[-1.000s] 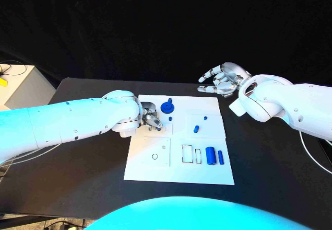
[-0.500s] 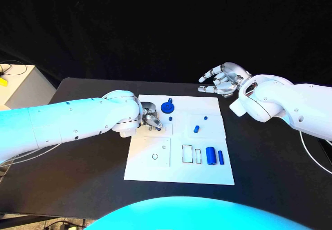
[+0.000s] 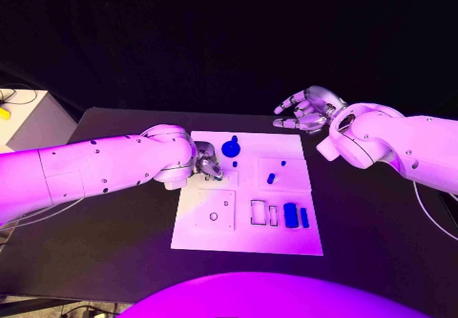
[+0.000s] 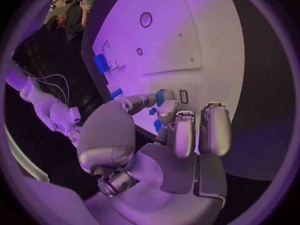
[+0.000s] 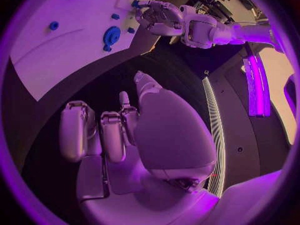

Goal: Assemble the parts on the task board

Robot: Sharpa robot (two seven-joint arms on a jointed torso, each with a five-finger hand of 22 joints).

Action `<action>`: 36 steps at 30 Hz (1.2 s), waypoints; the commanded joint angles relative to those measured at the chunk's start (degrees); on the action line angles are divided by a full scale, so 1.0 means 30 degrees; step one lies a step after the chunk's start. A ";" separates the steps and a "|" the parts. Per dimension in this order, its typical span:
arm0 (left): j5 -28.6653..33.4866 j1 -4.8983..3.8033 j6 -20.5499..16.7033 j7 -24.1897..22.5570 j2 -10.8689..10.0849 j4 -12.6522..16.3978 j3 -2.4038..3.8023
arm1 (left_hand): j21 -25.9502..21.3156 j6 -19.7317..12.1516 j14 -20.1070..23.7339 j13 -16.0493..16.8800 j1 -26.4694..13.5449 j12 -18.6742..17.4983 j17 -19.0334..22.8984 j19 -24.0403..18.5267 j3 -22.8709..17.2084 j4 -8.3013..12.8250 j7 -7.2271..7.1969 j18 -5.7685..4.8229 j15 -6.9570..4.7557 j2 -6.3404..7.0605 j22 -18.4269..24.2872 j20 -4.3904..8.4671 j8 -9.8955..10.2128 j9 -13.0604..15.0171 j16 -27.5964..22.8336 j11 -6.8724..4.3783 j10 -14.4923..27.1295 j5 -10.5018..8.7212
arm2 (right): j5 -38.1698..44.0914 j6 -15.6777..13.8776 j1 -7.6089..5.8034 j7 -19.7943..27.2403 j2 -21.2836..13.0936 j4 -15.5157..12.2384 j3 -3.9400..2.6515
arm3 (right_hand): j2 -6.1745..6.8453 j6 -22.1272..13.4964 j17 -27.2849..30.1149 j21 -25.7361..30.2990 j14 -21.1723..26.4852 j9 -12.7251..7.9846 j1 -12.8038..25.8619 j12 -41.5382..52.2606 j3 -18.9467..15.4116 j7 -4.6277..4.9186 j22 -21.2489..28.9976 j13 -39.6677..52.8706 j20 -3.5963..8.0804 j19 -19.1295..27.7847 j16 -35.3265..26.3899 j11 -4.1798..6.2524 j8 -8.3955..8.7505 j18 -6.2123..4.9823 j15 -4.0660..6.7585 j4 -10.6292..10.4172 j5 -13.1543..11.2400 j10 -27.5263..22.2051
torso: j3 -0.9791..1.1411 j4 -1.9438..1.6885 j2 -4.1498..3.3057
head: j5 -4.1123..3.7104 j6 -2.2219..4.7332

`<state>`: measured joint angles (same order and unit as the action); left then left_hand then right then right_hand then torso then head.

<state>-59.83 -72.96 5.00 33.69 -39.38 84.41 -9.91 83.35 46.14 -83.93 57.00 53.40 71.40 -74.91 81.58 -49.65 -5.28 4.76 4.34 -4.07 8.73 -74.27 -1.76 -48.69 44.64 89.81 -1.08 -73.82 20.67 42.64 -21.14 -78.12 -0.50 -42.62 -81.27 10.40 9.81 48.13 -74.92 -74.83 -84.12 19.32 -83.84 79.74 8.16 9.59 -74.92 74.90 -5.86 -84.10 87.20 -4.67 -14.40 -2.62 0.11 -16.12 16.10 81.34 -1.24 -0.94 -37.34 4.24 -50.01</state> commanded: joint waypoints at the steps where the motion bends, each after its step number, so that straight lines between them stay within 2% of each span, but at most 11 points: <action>1: -0.0014 0.0023 0.0670 0.0199 0.0062 0.0029 -0.0018 | 0.0064 0.0706 -0.2022 0.0032 0.0100 0.0070 -0.5031 0.0170 -0.4524 0.4440 -0.0532 -0.0344 -0.0144 -0.0038 -0.0015 -0.0018 -0.0030 0.0023 0.0063 -0.0046 -0.0152 0.0112 | 0.0171 0.0268 0.0008 0.0095 0.0006 -0.0007 -0.0004 | -0.0026 -0.0145 -0.3119 0.0063 -0.1457 0.0021 0.0132 -0.0059 0.0122 -0.0030 -0.2407 0.1664 -0.0052 0.0039 -0.0089 0.0042 -0.0072 -0.0220 -0.0092 -0.0044 -0.0081 -0.0080 | -0.0004 0.0017 -0.0006 | -0.0007 0.0003; 17: 0.0278 0.0021 0.0319 0.0213 0.0435 -0.0205 -0.0018 | 0.0041 0.0744 -0.2022 0.0230 -0.0056 0.0192 -0.5031 0.0141 -0.4360 0.4362 -0.0528 -0.0335 -0.0129 -0.0045 0.0029 -0.0016 -0.0017 -0.0002 0.0063 -0.0041 -0.0305 0.0175 | 0.0176 0.0247 0.0008 0.0098 -0.0014 -0.0049 -0.0004 | -0.0026 -0.0145 -0.3119 0.0063 -0.1457 0.0021 0.0132 -0.0059 0.0122 -0.0030 -0.2407 0.1664 -0.0052 0.0039 -0.0089 0.0042 -0.0072 -0.0220 -0.0092 -0.0044 -0.0081 -0.0080 | 0.0009 0.0016 -0.0003 | -0.0059 0.0003; 23: 0.0336 0.0020 0.0090 0.0206 0.0557 -0.0334 -0.0017 | 0.0026 0.0772 -0.2022 0.0321 -0.0211 0.0250 -0.5031 0.0131 -0.4172 0.4250 -0.0557 -0.0335 -0.0127 -0.0177 0.0036 -0.0021 -0.0015 -0.0017 0.0063 -0.0056 -0.0410 0.0052 | 0.0190 0.0246 0.0007 0.0087 -0.0046 -0.0078 -0.0004 | -0.0026 -0.0145 -0.3119 0.0063 -0.1457 0.0021 0.0132 -0.0059 0.0122 -0.0030 -0.2407 0.1664 -0.0052 0.0039 -0.0089 0.0042 -0.0072 -0.0220 -0.0092 -0.0044 -0.0081 -0.0080 | 0.0010 0.0027 0.0004 | -0.0089 0.0003; 36: 0.0453 0.0018 0.0422 0.0213 0.0704 -0.0381 -0.0016 | 0.0023 0.0888 -0.2022 0.0895 -0.0496 0.0582 -0.5031 0.0167 -0.3497 0.4106 -0.0663 -0.0356 -0.0147 -0.0331 -0.0047 -0.0023 -0.0046 -0.0036 0.0063 -0.0123 -0.0818 -0.0189 | 0.0205 0.0245 0.0005 0.0074 -0.0091 -0.0119 -0.0004 | -0.0026 -0.0145 -0.3119 0.0063 -0.1457 0.0021 0.0132 -0.0059 0.0122 -0.0030 -0.2407 0.1664 -0.0052 0.0039 -0.0089 0.0042 -0.0072 -0.0220 -0.0092 -0.0044 -0.0081 -0.0080 | 0.0003 0.0002 -0.0003 | -0.0208 0.0003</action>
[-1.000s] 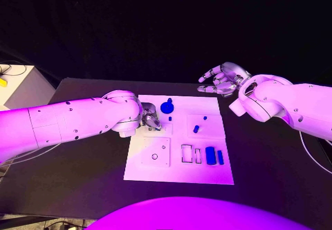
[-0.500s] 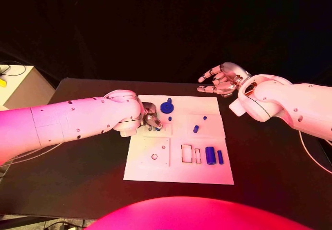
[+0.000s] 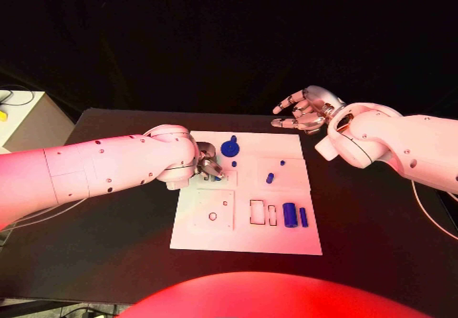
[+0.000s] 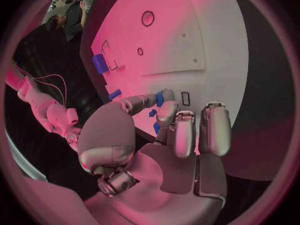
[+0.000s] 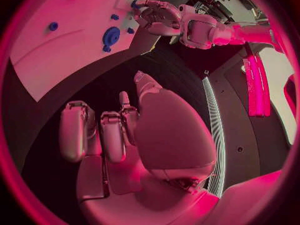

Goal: Assemble the parts on the task board

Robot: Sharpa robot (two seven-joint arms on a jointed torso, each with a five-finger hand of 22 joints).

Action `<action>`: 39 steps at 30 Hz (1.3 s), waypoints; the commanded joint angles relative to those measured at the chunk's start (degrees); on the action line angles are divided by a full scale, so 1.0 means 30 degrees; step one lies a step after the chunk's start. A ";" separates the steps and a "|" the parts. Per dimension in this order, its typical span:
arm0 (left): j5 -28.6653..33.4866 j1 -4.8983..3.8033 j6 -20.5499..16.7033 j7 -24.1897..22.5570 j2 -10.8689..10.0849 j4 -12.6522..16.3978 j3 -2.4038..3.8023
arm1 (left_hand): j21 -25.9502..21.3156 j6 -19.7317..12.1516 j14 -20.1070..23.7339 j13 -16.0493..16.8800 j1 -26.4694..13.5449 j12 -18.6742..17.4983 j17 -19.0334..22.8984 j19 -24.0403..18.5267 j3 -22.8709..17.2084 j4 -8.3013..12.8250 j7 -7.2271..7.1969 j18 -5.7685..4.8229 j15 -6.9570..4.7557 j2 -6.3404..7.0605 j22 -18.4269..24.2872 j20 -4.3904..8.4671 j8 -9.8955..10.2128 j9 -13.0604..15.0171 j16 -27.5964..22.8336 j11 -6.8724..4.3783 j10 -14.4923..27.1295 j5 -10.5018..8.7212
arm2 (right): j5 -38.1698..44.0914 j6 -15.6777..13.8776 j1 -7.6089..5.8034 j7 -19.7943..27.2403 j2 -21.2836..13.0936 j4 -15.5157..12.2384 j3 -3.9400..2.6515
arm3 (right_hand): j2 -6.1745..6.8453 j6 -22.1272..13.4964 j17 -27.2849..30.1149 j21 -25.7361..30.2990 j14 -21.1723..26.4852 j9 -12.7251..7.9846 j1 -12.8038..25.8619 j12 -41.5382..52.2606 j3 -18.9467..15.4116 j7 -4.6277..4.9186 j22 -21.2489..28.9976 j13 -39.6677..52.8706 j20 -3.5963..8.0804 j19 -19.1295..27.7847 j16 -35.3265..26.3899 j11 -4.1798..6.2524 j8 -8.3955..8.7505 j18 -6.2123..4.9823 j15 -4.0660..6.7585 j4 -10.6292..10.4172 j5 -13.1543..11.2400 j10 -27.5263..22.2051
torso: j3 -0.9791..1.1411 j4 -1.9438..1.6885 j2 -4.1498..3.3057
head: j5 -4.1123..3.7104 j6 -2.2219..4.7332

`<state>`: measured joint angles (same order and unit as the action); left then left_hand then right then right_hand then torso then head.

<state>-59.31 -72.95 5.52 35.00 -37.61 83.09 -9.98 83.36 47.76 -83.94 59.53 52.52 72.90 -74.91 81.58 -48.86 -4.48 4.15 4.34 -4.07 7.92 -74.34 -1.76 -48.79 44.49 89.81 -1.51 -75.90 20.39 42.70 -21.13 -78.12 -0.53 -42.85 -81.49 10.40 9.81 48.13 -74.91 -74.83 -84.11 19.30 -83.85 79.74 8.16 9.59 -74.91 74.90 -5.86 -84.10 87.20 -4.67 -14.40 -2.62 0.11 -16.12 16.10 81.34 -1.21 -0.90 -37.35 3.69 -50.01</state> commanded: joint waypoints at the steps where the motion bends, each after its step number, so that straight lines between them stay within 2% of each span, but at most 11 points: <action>1: 0.0280 0.0013 0.0220 -0.0227 0.0118 0.0050 0.0008 | 0.0023 0.0349 -0.2021 0.0065 -0.0203 0.0089 -0.5031 0.0173 -0.3751 0.3842 -0.0459 -0.0358 -0.0148 -0.0061 -0.0033 -0.0023 -0.0012 0.0014 0.0063 0.0021 -0.0133 -0.0097 | 0.0186 0.0244 0.0005 0.0084 -0.0017 -0.0048 -0.0004 | -0.0026 -0.0145 -0.3124 0.0063 -0.1457 0.0029 0.0133 -0.0059 0.0122 -0.0030 -0.2412 0.1665 -0.0052 0.0039 -0.0090 0.0041 -0.0073 -0.0219 -0.0093 -0.0044 -0.0081 -0.0080 | -0.0006 -0.0016 -0.0001 | -0.0030 0.0003; 10: 0.0242 0.0013 -0.0275 -0.0266 0.0154 -0.0008 0.0006 | -0.0031 0.0383 -0.2021 0.0004 -0.0300 0.0016 -0.5031 0.0173 -0.2825 0.3571 -0.0554 -0.0357 -0.0193 -0.0180 -0.0010 0.0006 0.0029 -0.0041 0.0063 -0.0041 -0.0199 -0.0412 | 0.0187 0.0245 0.0004 0.0083 -0.0036 -0.0063 -0.0004 | 0.0001 -0.0171 -0.3071 0.0135 -0.1444 0.0044 0.0173 -0.0090 0.0181 -0.0034 -0.2386 0.1626 -0.0049 0.0054 -0.0123 0.0046 -0.0113 -0.0232 -0.0089 -0.0028 -0.0086 -0.0106 | -0.0013 -0.0023 0.0004 | -0.0075 0.0003; 19: 0.0143 0.0012 -0.0600 -0.0282 0.0136 -0.0055 0.0006 | -0.0144 0.0343 -0.2021 -0.0094 -0.0533 -0.0121 -0.5031 0.0185 -0.0769 0.2732 -0.0720 -0.0353 -0.0273 0.0073 0.0049 0.0071 0.0189 -0.0205 0.0063 -0.0136 -0.0148 -0.0815 | 0.0187 0.0274 0.0003 0.0093 -0.0039 -0.0046 -0.0004 | 0.0003 -0.0171 -0.3015 0.0168 -0.1429 0.0046 0.0177 -0.0101 0.0184 -0.0034 -0.2370 0.1614 -0.0049 0.0066 -0.0154 0.0046 -0.0117 -0.0239 -0.0089 -0.0029 -0.0086 -0.0116 | -0.0010 -0.0028 0.0004 | -0.0091 0.0003; 26: 0.0134 0.0012 -0.0514 -0.0271 0.0129 -0.0097 0.0006 | -0.0170 0.0429 -0.2021 -0.0052 -0.0644 -0.0113 -0.5031 0.0202 -0.0051 0.2446 -0.0777 -0.0354 -0.0308 0.0396 0.0052 0.0105 0.0267 -0.0308 0.0063 -0.0176 -0.0114 -0.0812 | 0.0187 0.0304 0.0003 0.0095 -0.0042 -0.0036 -0.0004 | 0.0008 -0.0172 -0.2964 0.0238 -0.1415 0.0049 0.0192 -0.0129 0.0190 -0.0034 -0.2336 0.1586 -0.0048 0.0091 -0.0183 0.0046 -0.0124 -0.0253 -0.0088 -0.0033 -0.0090 -0.0140 | -0.0020 -0.0046 0.0018 | -0.0110 0.0003; 39: 0.0138 0.0011 -0.0350 -0.0252 0.0103 -0.0138 0.0004 | -0.0213 0.0694 -0.2021 0.0040 -0.0724 -0.0074 -0.5031 0.0229 0.1434 0.1759 -0.0815 -0.0358 -0.0340 0.0670 0.0049 0.0145 0.0389 -0.0508 0.0063 -0.0205 -0.0094 -0.0870 | 0.0187 0.0312 0.0003 0.0098 -0.0089 -0.0069 -0.0004 | 0.0008 -0.0172 -0.2964 0.0238 -0.1415 0.0049 0.0192 -0.0129 0.0190 -0.0034 -0.2336 0.1586 -0.0048 0.0091 -0.0183 0.0046 -0.0124 -0.0253 -0.0088 -0.0033 -0.0090 -0.0140 | -0.0016 -0.0028 0.0016 | -0.0114 0.0003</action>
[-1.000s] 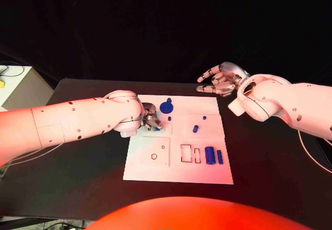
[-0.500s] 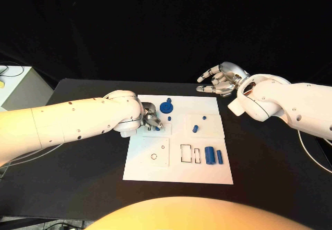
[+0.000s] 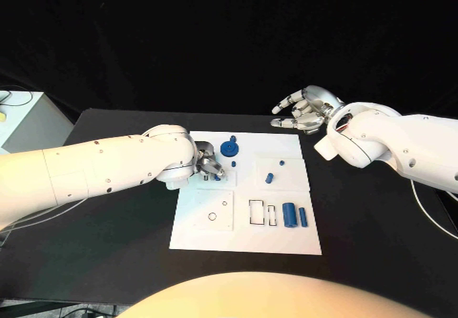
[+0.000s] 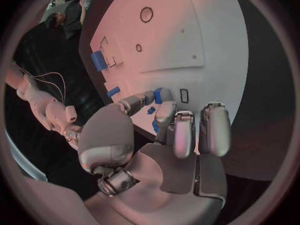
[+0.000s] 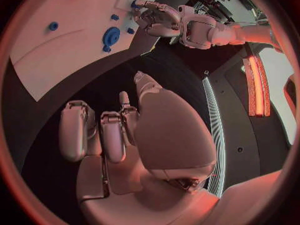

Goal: Assemble the parts on the task board

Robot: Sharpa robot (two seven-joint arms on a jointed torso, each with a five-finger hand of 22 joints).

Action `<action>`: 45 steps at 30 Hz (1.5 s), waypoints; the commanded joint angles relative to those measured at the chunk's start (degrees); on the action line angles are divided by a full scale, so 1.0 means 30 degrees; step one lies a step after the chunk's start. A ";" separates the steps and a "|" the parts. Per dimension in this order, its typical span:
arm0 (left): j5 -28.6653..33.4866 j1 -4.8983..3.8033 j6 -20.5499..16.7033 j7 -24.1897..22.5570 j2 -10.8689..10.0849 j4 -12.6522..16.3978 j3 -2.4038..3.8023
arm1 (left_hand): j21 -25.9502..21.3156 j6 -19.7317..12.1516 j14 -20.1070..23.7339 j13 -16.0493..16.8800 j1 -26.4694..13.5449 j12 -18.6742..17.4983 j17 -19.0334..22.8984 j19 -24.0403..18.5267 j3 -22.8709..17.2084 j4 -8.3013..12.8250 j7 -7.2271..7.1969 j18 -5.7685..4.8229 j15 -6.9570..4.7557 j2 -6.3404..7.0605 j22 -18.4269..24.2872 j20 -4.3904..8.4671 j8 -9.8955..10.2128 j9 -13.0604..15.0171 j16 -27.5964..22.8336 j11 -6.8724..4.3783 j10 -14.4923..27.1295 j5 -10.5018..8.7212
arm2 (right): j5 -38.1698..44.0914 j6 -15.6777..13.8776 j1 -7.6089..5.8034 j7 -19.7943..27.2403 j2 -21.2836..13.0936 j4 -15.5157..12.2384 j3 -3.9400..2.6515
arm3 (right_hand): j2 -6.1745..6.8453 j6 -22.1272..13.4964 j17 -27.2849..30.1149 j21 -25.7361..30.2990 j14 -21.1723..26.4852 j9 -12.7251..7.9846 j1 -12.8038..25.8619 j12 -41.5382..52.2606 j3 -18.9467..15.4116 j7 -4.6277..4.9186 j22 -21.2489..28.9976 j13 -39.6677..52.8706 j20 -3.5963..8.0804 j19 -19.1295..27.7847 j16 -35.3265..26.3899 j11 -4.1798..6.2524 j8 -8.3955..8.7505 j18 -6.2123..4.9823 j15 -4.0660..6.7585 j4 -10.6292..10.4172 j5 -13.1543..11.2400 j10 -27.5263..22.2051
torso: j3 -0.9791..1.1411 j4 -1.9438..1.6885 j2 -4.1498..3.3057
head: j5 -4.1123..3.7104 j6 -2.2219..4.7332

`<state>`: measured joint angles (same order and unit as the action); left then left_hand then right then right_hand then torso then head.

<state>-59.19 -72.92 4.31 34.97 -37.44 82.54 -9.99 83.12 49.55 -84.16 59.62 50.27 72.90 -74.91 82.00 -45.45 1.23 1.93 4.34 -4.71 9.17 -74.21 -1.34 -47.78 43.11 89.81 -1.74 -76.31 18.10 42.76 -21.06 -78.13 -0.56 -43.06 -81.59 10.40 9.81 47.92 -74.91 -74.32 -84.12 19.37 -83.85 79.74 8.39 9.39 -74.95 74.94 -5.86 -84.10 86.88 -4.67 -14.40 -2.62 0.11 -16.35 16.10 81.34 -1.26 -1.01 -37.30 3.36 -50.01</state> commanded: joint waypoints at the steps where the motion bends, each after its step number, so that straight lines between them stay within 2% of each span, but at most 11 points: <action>1: 0.0097 0.0003 0.0065 -0.0241 0.0041 0.0046 0.0009 | -0.0132 0.0121 -0.1948 0.0039 0.0042 -0.0060 -0.5031 0.0096 0.0498 -0.0227 -0.0076 -0.0361 -0.0126 0.0252 -0.0008 0.0006 0.0063 -0.0066 0.0063 -0.0129 0.0036 -0.0110 | 0.0169 0.0287 0.0006 0.0107 -0.0023 -0.0037 -0.0004 | 0.0008 -0.0104 -0.2965 0.0069 -0.1415 0.0023 0.0192 -0.0129 0.0111 0.0034 -0.2323 0.1575 -0.0048 0.0091 -0.0078 0.0046 -0.0125 -0.0254 -0.0088 0.0046 -0.0090 -0.0140 | 0.0000 0.0009 0.0005 | -0.0001 0.0003; 4: 0.0098 0.0004 0.0029 -0.0237 0.0032 0.0047 0.0009 | -0.0143 0.0165 -0.1948 0.0064 0.0112 -0.0049 -0.5031 0.0100 0.0926 -0.0350 -0.0080 -0.0360 -0.0129 0.0304 -0.0004 0.0011 0.0078 -0.0099 0.0063 -0.0132 0.0036 -0.0130 | 0.0169 0.0289 0.0006 0.0110 -0.0030 -0.0033 -0.0004 | 0.0008 -0.0104 -0.2965 0.0069 -0.1415 0.0023 0.0192 -0.0129 0.0111 0.0034 -0.2323 0.1575 -0.0048 0.0091 -0.0078 0.0046 -0.0125 -0.0254 -0.0088 0.0046 -0.0090 -0.0140 | -0.0003 0.0005 0.0014 | -0.0001 0.0003; 8: 0.0100 0.0005 -0.0154 -0.0238 0.0031 0.0044 0.0009 | -0.0168 0.0289 -0.1948 0.0127 0.0283 -0.0033 -0.5031 0.0126 0.2864 -0.1059 -0.0065 -0.0365 -0.0125 0.0396 -0.0023 0.0013 0.0133 -0.0201 0.0063 -0.0116 0.0041 -0.0222 | 0.0169 0.0291 0.0006 0.0116 -0.0031 -0.0031 -0.0004 | 0.0008 -0.0104 -0.2965 0.0069 -0.1415 0.0023 0.0192 -0.0129 0.0111 0.0034 -0.2323 0.1575 -0.0048 0.0091 -0.0078 0.0046 -0.0125 -0.0254 -0.0088 0.0046 -0.0090 -0.0140 | -0.0006 -0.0008 0.0000 | -0.0017 0.0003; 13: 0.0100 0.0007 -0.0265 -0.0238 0.0032 0.0040 0.0010 | -0.0175 0.0348 -0.1948 0.0181 0.0535 -0.0020 -0.5031 0.0154 0.4230 -0.1657 -0.0055 -0.0370 -0.0122 0.0398 -0.0059 0.0018 0.0186 -0.0276 0.0063 -0.0110 0.0034 -0.0298 | 0.0169 0.0297 0.0007 0.0121 -0.0026 -0.0025 -0.0004 | 0.0008 -0.0104 -0.2965 0.0069 -0.1415 0.0023 0.0192 -0.0129 0.0111 0.0034 -0.2323 0.1575 -0.0048 0.0091 -0.0078 0.0046 -0.0125 -0.0254 -0.0088 0.0046 -0.0090 -0.0140 | -0.0007 0.0011 0.0008 | -0.0013 0.0003; 19: 0.0099 0.0009 -0.0298 -0.0237 -0.0021 0.0050 0.0013 | -0.0163 0.0352 -0.1948 0.0151 0.0632 -0.0041 -0.5031 0.0173 0.4544 -0.1816 -0.0059 -0.0378 -0.0122 0.0387 -0.0096 0.0018 0.0203 -0.0295 0.0063 -0.0110 0.0052 -0.0320 | 0.0169 0.0305 0.0008 0.0122 -0.0050 -0.0019 -0.0004 | 0.0008 -0.0104 -0.2965 0.0069 -0.1415 0.0023 0.0192 -0.0129 0.0111 0.0034 -0.2323 0.1575 -0.0048 0.0091 -0.0078 0.0046 -0.0125 -0.0254 -0.0088 0.0046 -0.0090 -0.0140 | -0.0006 0.0011 0.0005 | -0.0027 0.0003; 32: 0.0090 0.0010 -0.0289 -0.0225 -0.0313 0.0224 0.0045 | -0.0122 0.0390 -0.1948 0.0283 0.0880 0.0033 -0.5031 0.0228 0.5319 -0.2094 -0.0066 -0.0399 -0.0118 0.0654 -0.0208 0.0013 0.0208 -0.0324 0.0063 -0.0111 -0.0007 -0.0349 | 0.0169 0.0313 0.0010 0.0138 -0.0082 -0.0003 -0.0004 | 0.0015 -0.0103 -0.2946 0.0091 -0.1408 0.0034 0.0246 -0.0115 0.0133 0.0030 -0.2318 0.1585 -0.0046 0.0094 -0.0094 0.0049 -0.0154 -0.0256 -0.0084 0.0033 -0.0102 -0.0127 | -0.0006 0.0008 0.0002 | -0.0038 0.0003; 45: 0.0082 -0.0004 -0.0215 -0.0207 -0.0875 0.0717 0.0524 | -0.0092 0.0409 -0.1948 0.0343 0.0951 0.0072 -0.5031 0.0260 0.5419 -0.2127 -0.0075 -0.0412 -0.0120 0.0678 -0.0272 0.0014 0.0199 -0.0325 0.0063 -0.0120 -0.0041 -0.0344 | 0.0169 0.0318 0.0012 0.0144 -0.0096 0.0017 -0.0004 | 0.0015 -0.0103 -0.2946 0.0091 -0.1408 0.0034 0.0246 -0.0115 0.0133 0.0030 -0.2318 0.1585 -0.0046 0.0094 -0.0094 0.0049 -0.0154 -0.0256 -0.0084 0.0033 -0.0102 -0.0127 | 0.0004 0.0002 0.0006 | -0.0017 0.0003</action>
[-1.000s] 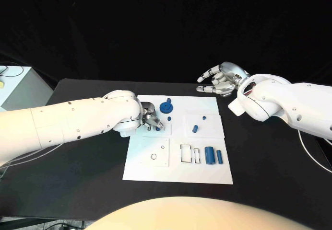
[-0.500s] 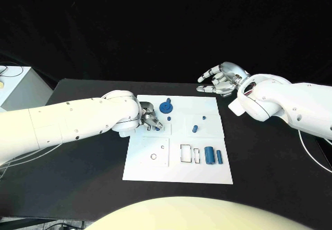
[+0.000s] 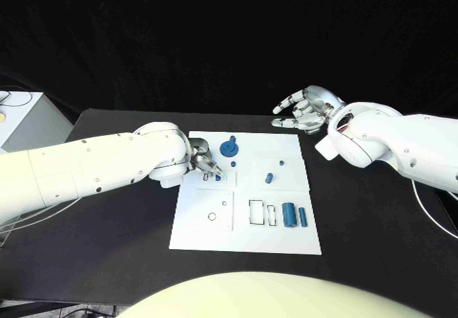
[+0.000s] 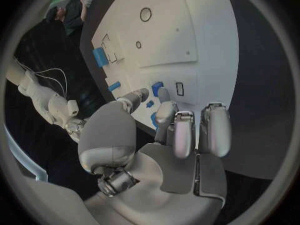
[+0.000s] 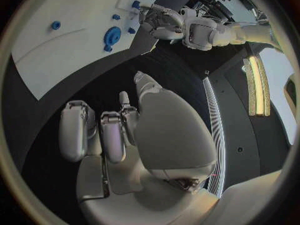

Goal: Assemble the parts on the task board

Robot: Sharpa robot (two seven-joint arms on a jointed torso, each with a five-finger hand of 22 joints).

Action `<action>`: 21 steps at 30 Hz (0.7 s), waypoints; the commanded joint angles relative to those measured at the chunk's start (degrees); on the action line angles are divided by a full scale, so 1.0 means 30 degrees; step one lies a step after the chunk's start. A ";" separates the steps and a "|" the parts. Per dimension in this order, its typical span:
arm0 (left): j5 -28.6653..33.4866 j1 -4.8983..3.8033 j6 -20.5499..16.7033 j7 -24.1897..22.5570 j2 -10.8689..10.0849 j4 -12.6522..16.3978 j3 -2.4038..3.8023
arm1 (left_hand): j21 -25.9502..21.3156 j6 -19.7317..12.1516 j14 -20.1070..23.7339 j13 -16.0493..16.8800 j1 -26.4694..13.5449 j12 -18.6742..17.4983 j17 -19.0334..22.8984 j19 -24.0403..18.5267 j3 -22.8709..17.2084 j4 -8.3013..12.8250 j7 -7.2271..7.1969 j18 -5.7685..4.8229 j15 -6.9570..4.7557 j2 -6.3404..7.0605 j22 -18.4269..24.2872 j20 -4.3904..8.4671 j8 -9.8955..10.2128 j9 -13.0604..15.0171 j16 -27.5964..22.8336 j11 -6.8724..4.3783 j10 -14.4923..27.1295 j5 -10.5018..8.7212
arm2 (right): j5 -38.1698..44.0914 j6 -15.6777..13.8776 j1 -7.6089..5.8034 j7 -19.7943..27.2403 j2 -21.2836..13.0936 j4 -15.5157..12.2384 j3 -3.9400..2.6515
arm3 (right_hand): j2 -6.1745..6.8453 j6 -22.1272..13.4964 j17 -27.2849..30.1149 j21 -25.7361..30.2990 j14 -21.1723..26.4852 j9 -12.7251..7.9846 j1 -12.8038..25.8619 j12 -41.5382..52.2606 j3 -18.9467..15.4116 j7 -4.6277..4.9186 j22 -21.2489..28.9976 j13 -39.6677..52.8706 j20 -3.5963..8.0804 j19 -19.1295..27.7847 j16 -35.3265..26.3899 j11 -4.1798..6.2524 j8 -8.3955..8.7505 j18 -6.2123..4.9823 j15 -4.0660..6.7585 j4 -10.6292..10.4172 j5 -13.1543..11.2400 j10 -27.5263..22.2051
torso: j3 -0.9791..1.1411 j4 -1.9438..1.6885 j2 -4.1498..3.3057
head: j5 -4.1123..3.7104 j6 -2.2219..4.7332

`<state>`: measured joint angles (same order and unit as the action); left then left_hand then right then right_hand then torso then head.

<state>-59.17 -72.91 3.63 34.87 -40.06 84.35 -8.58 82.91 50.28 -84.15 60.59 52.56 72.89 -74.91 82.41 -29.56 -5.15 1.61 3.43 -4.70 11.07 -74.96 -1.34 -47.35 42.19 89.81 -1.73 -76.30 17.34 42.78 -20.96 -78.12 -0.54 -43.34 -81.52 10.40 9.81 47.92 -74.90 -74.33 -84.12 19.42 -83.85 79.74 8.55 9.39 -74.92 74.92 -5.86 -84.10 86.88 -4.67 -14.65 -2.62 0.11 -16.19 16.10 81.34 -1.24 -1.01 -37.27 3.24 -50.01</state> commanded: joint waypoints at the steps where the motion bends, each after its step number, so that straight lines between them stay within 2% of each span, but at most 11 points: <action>1: 0.0107 -0.0007 0.0015 -0.0174 -0.0021 0.0149 0.0091 | 0.0001 0.0177 -0.1950 0.0048 0.0229 0.0090 -0.5030 0.0148 0.0152 -0.0012 0.0023 -0.0119 -0.0125 0.0033 -0.0071 0.0016 0.0050 -0.0019 0.0063 -0.0130 -0.0062 -0.0086 | 0.0161 0.0284 0.0009 0.0141 -0.0001 -0.0006 -0.0004 | 0.0015 -0.0103 -0.2947 0.0093 -0.1408 0.0018 0.0247 -0.0115 0.0080 0.0029 -0.2327 0.1592 -0.0046 0.0095 -0.0094 0.0050 -0.0071 -0.0257 -0.0084 -0.0021 -0.0102 -0.0127 | -0.0008 0.0004 -0.0008 | 0.0029 0.0003; 5: 0.0403 -0.0006 0.0009 -0.0189 -0.0164 0.0338 0.0335 | 0.0004 0.0205 -0.1950 0.0064 0.0237 0.0105 -0.5030 0.0154 0.0464 -0.0242 0.0029 -0.0120 -0.0128 0.0088 -0.0082 0.0020 0.0054 -0.0037 0.0063 -0.0126 -0.0079 -0.0138 | 0.0161 0.0284 0.0014 0.0151 0.0009 -0.0004 -0.0004 | 0.0015 -0.0103 -0.2947 0.0093 -0.1408 0.0018 0.0247 -0.0115 0.0080 0.0029 -0.2327 0.1592 -0.0046 0.0095 -0.0094 0.0050 -0.0071 -0.0257 -0.0084 -0.0021 -0.0102 -0.0127 | -0.0013 0.0019 -0.0009 | 0.0045 0.0003; 9: 0.0509 -0.0006 0.0087 -0.0200 -0.0389 0.0500 0.0808 | -0.0006 0.0209 -0.1950 0.0043 0.0263 0.0092 -0.5030 0.0145 0.0517 -0.0291 0.0024 -0.0116 -0.0127 0.0077 -0.0064 0.0020 0.0055 -0.0041 0.0063 -0.0128 -0.0070 -0.0153 | 0.0161 0.0282 0.0019 0.0156 0.0000 -0.0004 -0.0003 | 0.0015 -0.0103 -0.2947 0.0093 -0.1408 0.0018 0.0247 -0.0115 0.0080 0.0029 -0.2327 0.1592 -0.0046 0.0095 -0.0094 0.0050 -0.0071 -0.0257 -0.0084 -0.0021 -0.0102 -0.0127 | -0.0008 0.0021 -0.0008 | 0.0046 0.0003; 12: 0.0490 -0.0024 0.0222 -0.0200 -0.0591 0.0585 0.1098 | -0.0008 0.0148 -0.1950 0.0058 0.1460 0.0087 -0.5030 0.0149 0.0389 -0.0033 -0.0064 -0.0112 -0.0181 -0.0265 -0.0079 0.0057 0.0096 -0.0081 0.0063 -0.0203 -0.0062 -0.0041 | 0.0161 0.0276 0.0021 0.0152 -0.0008 0.0001 -0.0002 | 0.0015 -0.0103 -0.2947 0.0093 -0.1408 0.0018 0.0247 -0.0115 0.0080 0.0029 -0.2327 0.1592 -0.0046 0.0095 -0.0094 0.0050 -0.0071 -0.0257 -0.0084 -0.0021 -0.0102 -0.0127 | 0.0016 -0.0002 0.0017 | 0.0053 0.0003; 15: 0.0522 -0.0037 0.0396 -0.0204 -0.0649 0.0568 0.1232 | -0.0014 0.0109 -0.1950 0.0073 0.2341 0.0082 -0.5030 0.0147 0.0136 0.0281 -0.0093 -0.0113 -0.0207 -0.0443 -0.0086 0.0085 0.0163 -0.0141 0.0063 -0.0233 -0.0055 -0.0035 | 0.0161 0.0276 0.0022 0.0147 -0.0015 0.0000 -0.0002 | 0.0015 -0.0103 -0.2947 0.0093 -0.1408 0.0018 0.0247 -0.0115 0.0080 0.0029 -0.2327 0.1592 -0.0046 0.0095 -0.0094 0.0050 -0.0071 -0.0257 -0.0084 -0.0021 -0.0102 -0.0127 | 0.0034 -0.0013 0.0017 | 0.0079 0.0003; 21: 0.0629 -0.0033 0.0740 -0.0225 -0.0455 0.0366 0.1299 | 0.0000 0.0096 -0.1950 0.0043 0.3170 0.0045 -0.5030 0.0164 -0.0150 0.0622 -0.0104 -0.0123 -0.0215 -0.0472 -0.0140 0.0098 0.0262 -0.0236 0.0063 -0.0246 -0.0027 -0.0047 | 0.0161 0.0281 0.0023 0.0142 -0.0008 -0.0006 -0.0002 | 0.0004 -0.0101 -0.2945 0.0103 -0.1407 0.0026 0.0272 -0.0122 0.0110 0.0025 -0.2326 0.1581 -0.0043 0.0093 -0.0099 0.0054 -0.0093 -0.0257 -0.0080 -0.0021 -0.0097 -0.0132 | -0.0012 0.0013 -0.0020 | 0.0131 0.0003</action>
<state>-58.02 -72.99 4.29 34.84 -41.64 85.48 -4.71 82.91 50.69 -83.94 60.72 61.81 72.89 -74.91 82.61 -30.14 -3.45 1.62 3.44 -4.91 9.64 -74.95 -1.14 -46.78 41.52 89.81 -2.17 -76.28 17.12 42.79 -20.94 -78.08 -0.52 -43.37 -81.49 10.40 9.80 47.92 -74.95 -74.33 -84.12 19.41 -83.38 79.74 8.55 9.39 -74.91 74.91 -5.86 -84.10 86.88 -4.67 -14.64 -2.62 0.11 -16.19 16.10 81.34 -1.20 -1.01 -37.28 3.55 -50.01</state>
